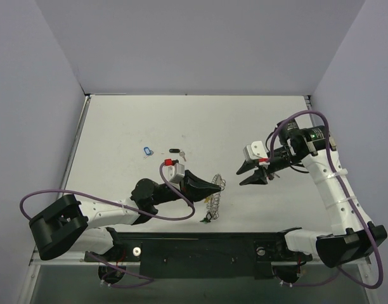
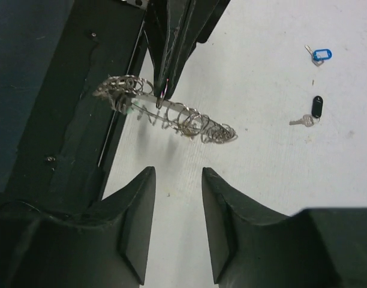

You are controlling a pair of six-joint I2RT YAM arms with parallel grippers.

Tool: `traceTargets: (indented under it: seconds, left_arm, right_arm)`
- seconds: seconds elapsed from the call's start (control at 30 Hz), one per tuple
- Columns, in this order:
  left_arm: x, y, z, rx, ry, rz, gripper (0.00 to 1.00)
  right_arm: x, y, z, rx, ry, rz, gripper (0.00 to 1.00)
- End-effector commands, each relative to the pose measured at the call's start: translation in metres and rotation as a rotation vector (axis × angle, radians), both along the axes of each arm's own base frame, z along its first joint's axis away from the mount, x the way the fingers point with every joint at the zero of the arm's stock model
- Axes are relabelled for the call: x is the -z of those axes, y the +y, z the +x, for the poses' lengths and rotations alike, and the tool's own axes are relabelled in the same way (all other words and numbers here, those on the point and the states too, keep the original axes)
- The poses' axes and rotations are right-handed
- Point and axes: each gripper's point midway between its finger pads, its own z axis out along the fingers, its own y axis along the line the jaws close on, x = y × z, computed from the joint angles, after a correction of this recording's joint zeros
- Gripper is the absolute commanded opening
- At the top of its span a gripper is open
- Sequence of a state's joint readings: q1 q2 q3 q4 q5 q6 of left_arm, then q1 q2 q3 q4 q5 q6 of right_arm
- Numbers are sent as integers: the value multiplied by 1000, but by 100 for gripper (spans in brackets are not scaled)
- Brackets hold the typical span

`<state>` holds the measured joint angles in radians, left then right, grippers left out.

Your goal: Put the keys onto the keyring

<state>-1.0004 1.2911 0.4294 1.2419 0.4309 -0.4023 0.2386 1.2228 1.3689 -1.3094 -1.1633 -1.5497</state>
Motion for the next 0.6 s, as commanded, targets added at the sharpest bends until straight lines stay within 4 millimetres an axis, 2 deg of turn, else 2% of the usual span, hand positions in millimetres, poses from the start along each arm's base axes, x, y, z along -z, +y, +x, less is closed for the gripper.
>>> traceTargets:
  seconds: [0.0,0.1,0.33,0.4,0.57]
  left_arm:
    - [-62,14,-5,-12,-48,-217,0]
    - [-61,15,-4,-20,-39,-221,0]
    - [-72,12,-10,26,-50,-251,0]
    - [-81,16,-17,50,-70,-291,0]
    - [-85,16,-31,141,-108,-282,0]
  right_arm:
    - [-14,6,-48,-60,261,-10,22]
    - [-13,14,-53,-83,295,15,16]
    - [-13,20,-58,-86,307,24,18]
    - [-10,21,-61,-81,307,23,19]
    - [-17,21,-67,-24,314,53,21]
